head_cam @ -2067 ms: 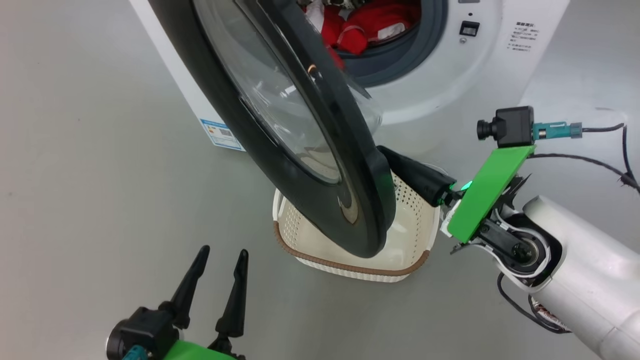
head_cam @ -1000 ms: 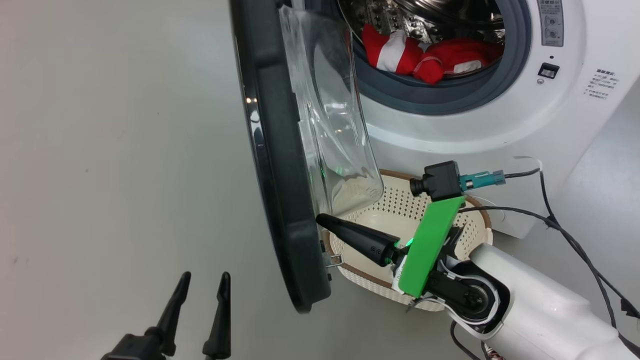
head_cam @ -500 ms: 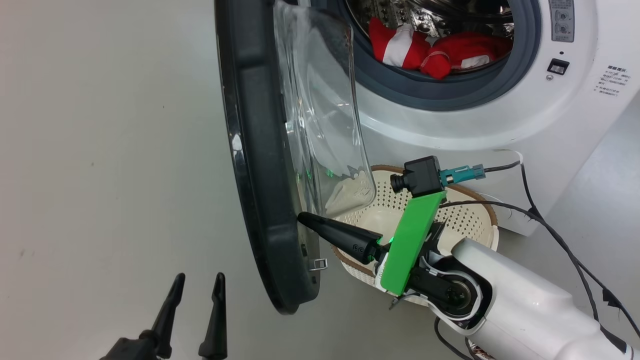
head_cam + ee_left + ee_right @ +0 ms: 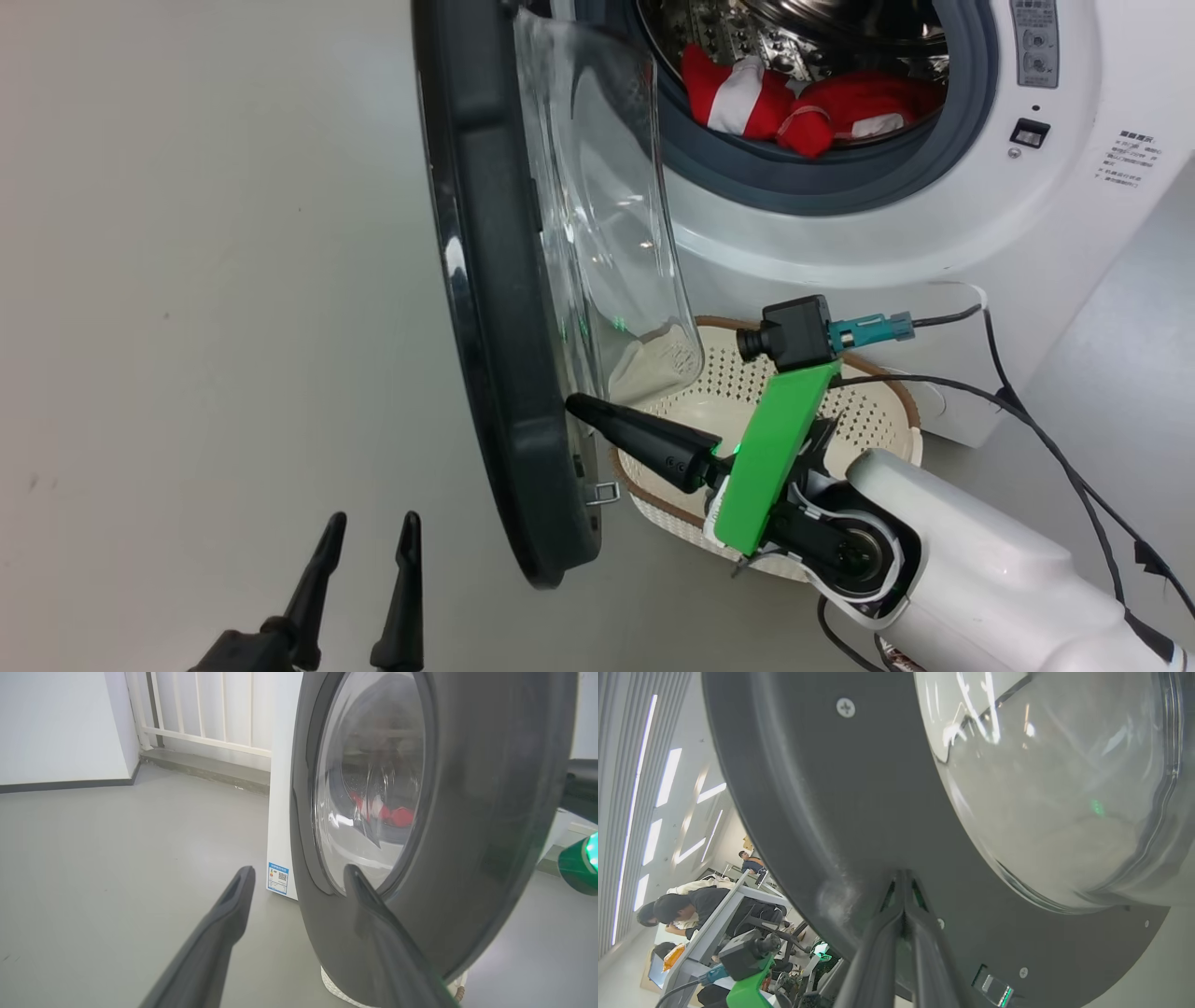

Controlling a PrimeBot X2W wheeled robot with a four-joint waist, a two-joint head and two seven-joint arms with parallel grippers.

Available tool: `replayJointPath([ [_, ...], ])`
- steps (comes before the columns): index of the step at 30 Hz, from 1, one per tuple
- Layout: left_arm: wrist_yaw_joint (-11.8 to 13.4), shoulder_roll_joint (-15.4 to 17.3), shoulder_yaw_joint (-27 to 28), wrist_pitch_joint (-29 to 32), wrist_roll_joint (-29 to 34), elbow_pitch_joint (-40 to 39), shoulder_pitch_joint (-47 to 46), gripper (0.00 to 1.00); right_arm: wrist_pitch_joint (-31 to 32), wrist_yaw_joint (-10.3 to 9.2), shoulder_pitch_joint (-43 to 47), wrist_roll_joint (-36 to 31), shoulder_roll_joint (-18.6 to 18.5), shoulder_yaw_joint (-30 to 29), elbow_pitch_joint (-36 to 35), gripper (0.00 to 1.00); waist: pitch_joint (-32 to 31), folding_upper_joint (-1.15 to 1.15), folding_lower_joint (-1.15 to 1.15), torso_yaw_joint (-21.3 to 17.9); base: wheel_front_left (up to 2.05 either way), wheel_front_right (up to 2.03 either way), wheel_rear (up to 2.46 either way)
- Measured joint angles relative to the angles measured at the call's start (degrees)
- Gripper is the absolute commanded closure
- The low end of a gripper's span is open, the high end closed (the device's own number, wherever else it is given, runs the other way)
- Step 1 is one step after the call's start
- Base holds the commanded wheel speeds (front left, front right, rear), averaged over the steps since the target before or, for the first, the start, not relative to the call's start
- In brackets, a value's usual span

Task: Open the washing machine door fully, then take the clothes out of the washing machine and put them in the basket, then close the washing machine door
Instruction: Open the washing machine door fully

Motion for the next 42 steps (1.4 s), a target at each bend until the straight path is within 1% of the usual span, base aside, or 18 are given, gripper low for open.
replayJointPath([
  [1,-0.2,0.0,0.0,0.0,0.0,0.2,0.0,0.0,-0.2,0.0,0.0,0.0,-0.1,0.1,0.1,0.86,-0.1,0.0,0.0,-0.1,0.0,0.0,0.0],
  [4,-0.5,0.0,0.2,0.0,0.0,0.6,-0.1,0.0,-1.1,0.0,0.1,0.0,-0.7,0.1,0.1,0.57,-0.5,0.0,0.0,-0.3,0.0,0.0,0.0],
  [5,-0.7,0.0,0.3,0.0,0.1,0.7,-0.1,0.0,-1.6,0.0,0.2,0.0,-1.0,0.1,0.1,0.41,-0.6,0.0,0.0,-0.3,0.0,0.0,0.0],
  [6,-0.9,0.0,0.4,0.0,0.1,0.9,-0.1,0.0,-2.1,0.0,0.3,0.0,-1.4,0.1,0.1,0.16,-0.7,0.0,0.0,-0.4,0.0,0.0,0.0],
  [7,-1.2,0.0,0.5,0.0,0.1,1.2,-0.1,0.0,-2.6,0.0,0.7,0.0,-1.7,0.1,0.2,0.0,-0.9,0.0,0.0,-0.5,0.0,0.0,0.0],
  [17,-3.2,0.0,1.4,0.0,1.5,4.1,-0.9,0.0,-8.2,0.0,7.0,0.0,-5.2,-0.1,1.6,0.0,-2.5,0.0,0.0,-1.5,0.0,0.0,0.0],
  [25,-3.7,0.0,3.2,0.0,1.9,4.5,-1.5,0.0,-12.5,0.0,10.7,-1.0,-7.4,0.0,3.8,0.0,-3.0,0.0,0.0,-3.9,0.0,0.0,0.0],
  [31,-3.7,0.0,3.7,0.0,1.9,4.5,-1.4,0.0,-16.1,0.01,13.3,-1.2,-8.3,0.3,5.6,0.0,-3.4,0.0,0.0,-5.8,0.0,0.0,0.0],
  [34,-3.7,0.0,3.9,0.0,1.9,4.5,-1.4,0.0,-18.4,0.01,14.3,-2.0,-9.3,0.5,7.1,0.0,-3.7,0.0,0.0,-6.5,0.0,0.0,0.0],
  [39,-3.7,0.0,4.4,0.0,2.3,4.3,-1.0,0.0,-21.7,0.01,15.4,-5.1,-9.7,0.4,10.8,0.0,-4.2,0.0,0.0,-7.6,0.0,0.0,0.0],
  [42,-3.7,0.0,4.7,0.0,2.3,4.1,-0.7,0.0,-22.6,0.01,15.5,-8.4,-9.8,-0.8,13.6,0.0,-4.4,0.0,0.0,-8.1,0.0,0.0,0.0],
])
